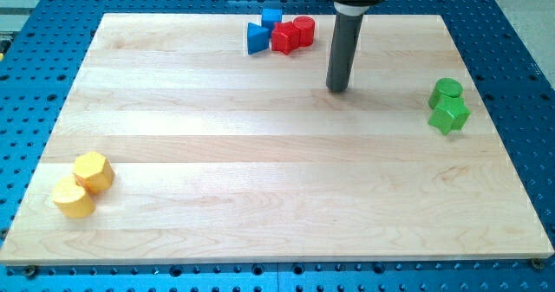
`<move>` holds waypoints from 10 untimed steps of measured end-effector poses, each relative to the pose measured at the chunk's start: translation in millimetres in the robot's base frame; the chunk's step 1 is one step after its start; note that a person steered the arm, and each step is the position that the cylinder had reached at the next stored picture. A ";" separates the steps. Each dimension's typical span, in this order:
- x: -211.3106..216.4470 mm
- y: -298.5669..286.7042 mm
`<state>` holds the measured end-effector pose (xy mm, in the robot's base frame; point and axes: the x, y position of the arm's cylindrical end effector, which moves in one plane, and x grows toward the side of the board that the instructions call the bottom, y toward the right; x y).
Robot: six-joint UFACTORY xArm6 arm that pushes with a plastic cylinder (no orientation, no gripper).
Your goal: Separate the green blocks
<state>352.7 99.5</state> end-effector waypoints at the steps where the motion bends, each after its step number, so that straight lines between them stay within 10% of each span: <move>1: -31.6 70.9; 4: 29.5 218.6; 10: 75.5 141.1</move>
<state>428.2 240.6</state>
